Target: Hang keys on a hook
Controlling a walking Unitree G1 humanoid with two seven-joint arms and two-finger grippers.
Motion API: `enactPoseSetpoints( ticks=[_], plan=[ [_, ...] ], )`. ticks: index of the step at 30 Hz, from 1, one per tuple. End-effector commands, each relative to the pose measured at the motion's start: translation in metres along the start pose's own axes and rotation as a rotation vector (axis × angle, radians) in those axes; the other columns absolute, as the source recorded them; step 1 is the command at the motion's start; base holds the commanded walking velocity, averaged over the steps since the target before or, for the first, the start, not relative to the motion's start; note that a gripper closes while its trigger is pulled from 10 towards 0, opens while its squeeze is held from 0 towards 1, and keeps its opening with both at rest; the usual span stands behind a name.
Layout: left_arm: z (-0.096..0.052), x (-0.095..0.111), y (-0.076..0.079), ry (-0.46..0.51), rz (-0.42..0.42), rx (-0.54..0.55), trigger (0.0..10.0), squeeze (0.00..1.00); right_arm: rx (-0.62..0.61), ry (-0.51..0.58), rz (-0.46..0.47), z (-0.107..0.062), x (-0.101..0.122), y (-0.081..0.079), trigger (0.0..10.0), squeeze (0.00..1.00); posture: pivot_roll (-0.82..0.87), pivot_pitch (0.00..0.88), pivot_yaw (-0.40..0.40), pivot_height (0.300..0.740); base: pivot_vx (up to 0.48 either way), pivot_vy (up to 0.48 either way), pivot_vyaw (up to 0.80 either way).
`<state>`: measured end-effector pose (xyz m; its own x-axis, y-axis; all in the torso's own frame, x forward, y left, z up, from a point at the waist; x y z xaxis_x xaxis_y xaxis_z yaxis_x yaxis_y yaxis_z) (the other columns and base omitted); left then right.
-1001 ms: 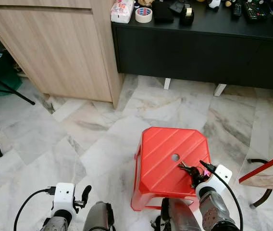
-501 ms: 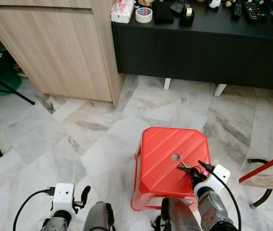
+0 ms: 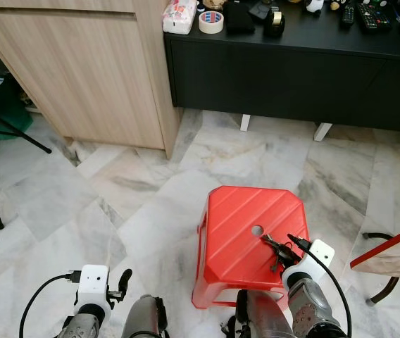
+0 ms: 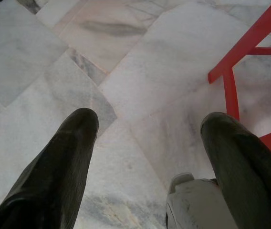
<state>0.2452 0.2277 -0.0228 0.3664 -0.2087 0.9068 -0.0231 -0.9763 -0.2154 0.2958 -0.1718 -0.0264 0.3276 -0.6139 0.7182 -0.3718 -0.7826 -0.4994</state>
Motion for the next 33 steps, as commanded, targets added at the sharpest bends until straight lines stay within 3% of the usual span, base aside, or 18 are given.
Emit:
enactPoseSetpoints(
  ticks=[1, 2, 4, 5, 9, 12, 14, 17, 19, 26, 33],
  plan=[
    [-0.003, -0.012, 0.002, -0.056, 0.017, -0.010, 10.0, 0.00, 0.013, 0.015, -0.008, 0.000, 0.001, -0.002, 0.0, 0.00, 0.07, 0.195, -0.030, 0.641, 0.000, 0.000, 0.00],
    [-0.001, -0.010, 0.002, -0.056, 0.015, -0.008, 10.0, 0.00, 0.025, 0.022, -0.015, 0.000, 0.003, -0.005, 2.9, 0.00, 0.06, 0.186, -0.032, 0.641, 0.000, 0.000, 0.00],
    [-0.001, -0.010, 0.002, -0.056, 0.014, -0.007, 10.0, 0.00, 0.031, 0.025, -0.019, 0.000, 0.003, -0.006, 2.9, 0.00, 0.06, 0.186, -0.032, 0.641, 0.000, 0.000, 0.00],
    [0.002, -0.009, 0.003, -0.058, 0.012, -0.006, 10.0, 0.00, 0.048, 0.042, -0.057, 0.000, 0.005, -0.009, 10.0, 0.00, 0.06, 0.168, -0.037, 0.641, 0.000, 0.000, 0.00],
    [0.007, -0.008, 0.004, -0.069, 0.007, -0.002, 10.0, 0.00, 0.082, 0.081, -0.123, 0.001, 0.012, -0.015, 10.0, 0.00, 0.05, 0.142, -0.043, 0.641, 0.000, 0.000, 0.00],
    [0.007, -0.014, 0.004, -0.105, -0.007, 0.014, 10.0, 0.00, 0.127, 0.197, -0.221, -0.003, 0.025, -0.024, 10.0, 0.00, 0.04, 0.107, -0.046, 0.641, 0.000, 0.000, 0.00],
    [0.006, -0.018, 0.003, -0.127, -0.012, 0.021, 10.0, 0.00, 0.139, 0.239, -0.239, -0.006, 0.031, -0.027, 10.0, 0.00, 0.04, 0.094, -0.044, 0.641, 0.000, 0.000, 0.00],
    [0.005, -0.024, 0.003, -0.158, -0.010, 0.020, 10.0, 0.00, 0.145, 0.271, -0.252, -0.010, 0.032, -0.026, 10.0, 0.00, 0.02, 0.070, -0.044, 0.641, 0.000, 0.000, 0.00],
    [0.003, -0.030, 0.003, -0.191, -0.014, 0.018, 10.0, 0.00, 0.174, 0.304, -0.321, -0.019, 0.031, -0.024, 10.0, 0.00, 0.02, 0.045, -0.041, 0.641, 0.000, 0.000, 0.00],
    [-0.004, -0.045, 0.004, -0.272, -0.017, 0.030, 10.0, 0.00, 0.186, 0.377, -0.373, -0.038, 0.032, -0.022, 10.0, 0.00, 0.00, 0.000, -0.035, 0.641, 0.000, 0.000, 0.00],
    [-0.009, -0.056, 0.010, -0.333, -0.034, 0.037, 10.0, 0.00, 0.156, 0.426, -0.362, -0.050, 0.042, -0.022, 10.0, 0.00, -0.01, 0.000, -0.047, 0.641, 0.000, 0.000, 0.00]
  ],
)
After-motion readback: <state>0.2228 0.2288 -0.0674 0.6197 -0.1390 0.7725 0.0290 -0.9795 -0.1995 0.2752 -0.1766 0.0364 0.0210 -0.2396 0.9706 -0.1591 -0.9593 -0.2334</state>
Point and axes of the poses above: a point about 5 cm out from each wrist's last joint towards the gripper, its own z axis pointing out of the wrist towards the gripper, its own x axis along the axis of the wrist's last joint, y = z × x, the point moved 2 cm from there along z, pointing out of the wrist towards the gripper, and after that the axes turned 6 degrees about z, right-handed, at the moved point
